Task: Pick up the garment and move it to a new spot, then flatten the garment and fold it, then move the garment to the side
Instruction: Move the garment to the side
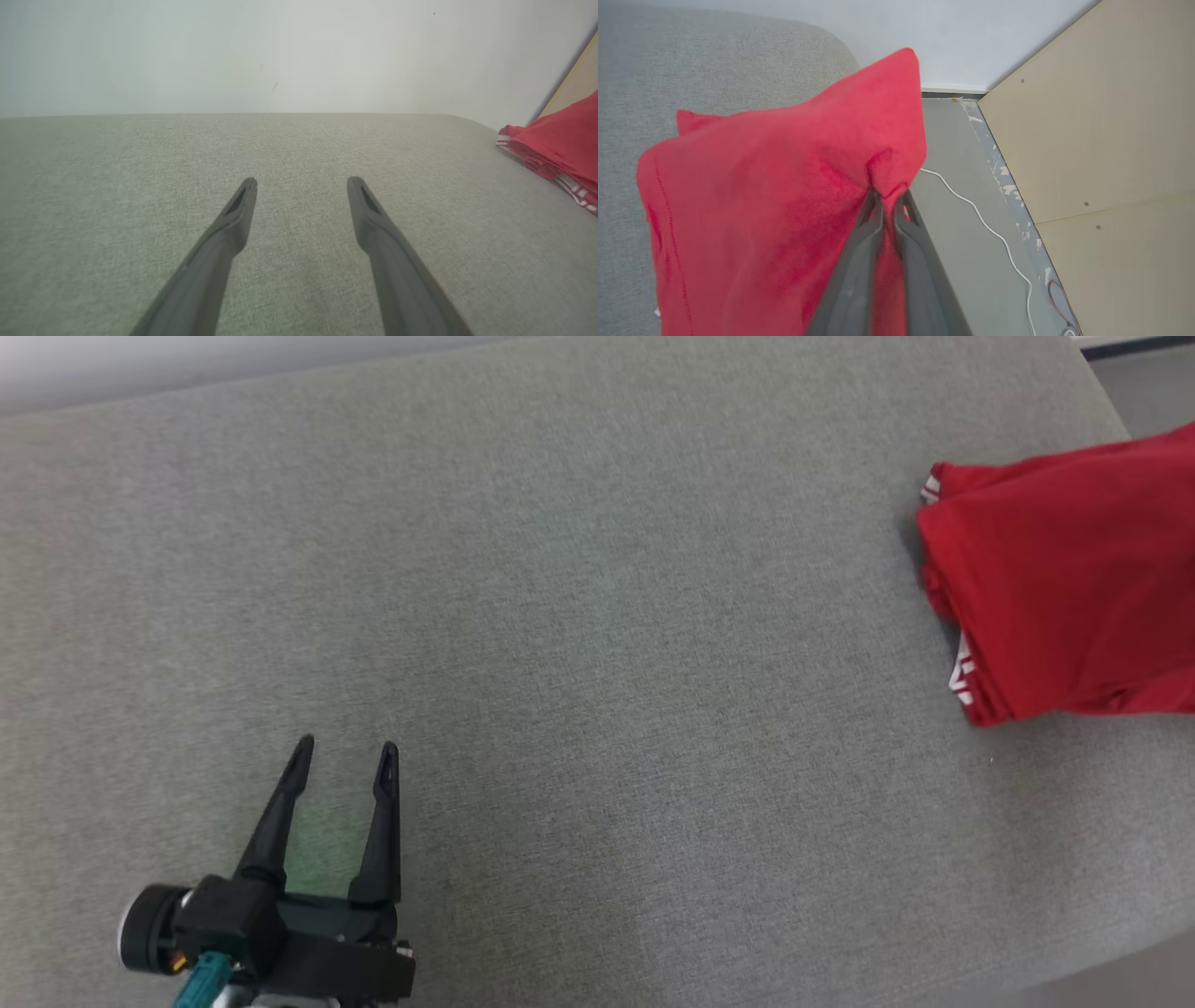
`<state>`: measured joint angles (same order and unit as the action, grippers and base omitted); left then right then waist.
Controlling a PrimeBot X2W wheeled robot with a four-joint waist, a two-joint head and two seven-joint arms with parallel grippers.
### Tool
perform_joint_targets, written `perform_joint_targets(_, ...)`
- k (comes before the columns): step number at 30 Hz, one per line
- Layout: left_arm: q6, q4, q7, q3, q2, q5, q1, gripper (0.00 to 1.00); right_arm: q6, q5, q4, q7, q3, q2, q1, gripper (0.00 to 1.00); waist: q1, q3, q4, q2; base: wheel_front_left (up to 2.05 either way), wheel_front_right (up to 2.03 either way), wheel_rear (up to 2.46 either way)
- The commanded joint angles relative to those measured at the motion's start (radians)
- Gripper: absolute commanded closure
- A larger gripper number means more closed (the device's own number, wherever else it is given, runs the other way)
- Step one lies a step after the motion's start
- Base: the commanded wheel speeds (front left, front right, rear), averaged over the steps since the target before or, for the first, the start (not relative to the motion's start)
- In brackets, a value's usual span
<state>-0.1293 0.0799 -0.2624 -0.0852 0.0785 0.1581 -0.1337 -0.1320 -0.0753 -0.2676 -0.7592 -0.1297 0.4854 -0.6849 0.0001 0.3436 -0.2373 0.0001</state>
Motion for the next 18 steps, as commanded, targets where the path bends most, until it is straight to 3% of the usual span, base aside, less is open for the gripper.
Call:
perform_joint_targets(1, -0.001, -0.013, -0.003, -0.008, 0.015, -0.005, -0.024, 0.0, 0.003, 0.025, -0.007, 0.018, -0.013, 0.022, 0.003, 1.0, -0.0001, 0.045, -0.031, -0.0001, 0.0, 0.0, 0.0)
perform_joint_targets(15, 0.0, -0.131, -0.003, -0.037, 0.061, 0.003, -0.059, 0.0, 0.003, 0.269, -0.166, 0.322, -0.154, 0.055, -0.007, 1.0, -0.0001, 0.11, -0.016, -0.0001, 0.0, 0.0, 0.0)
perform_joint_targets(16, 0.0, -0.137, -0.003, -0.037, 0.064, 0.009, -0.057, 0.0, 0.003, 0.279, -0.175, 0.342, -0.158, 0.049, -0.012, 0.59, -0.0001, 0.111, -0.017, -0.0001, 0.0, 0.0, 0.0)
perform_joint_targets(17, 0.0, -0.14, -0.003, -0.035, 0.068, 0.012, -0.054, 0.0, 0.003, 0.291, -0.183, 0.359, -0.163, 0.045, -0.015, 0.0, -0.0001, 0.112, -0.018, -0.0001, 0.0, 0.0, 0.0)
perform_joint_targets(18, 0.0, -0.145, -0.003, -0.033, 0.069, 0.016, -0.052, 0.0, 0.003, 0.3, -0.188, 0.379, -0.166, 0.04, -0.02, 0.0, -0.0001, 0.112, -0.019, -0.0001, 0.0, 0.0, 0.0)
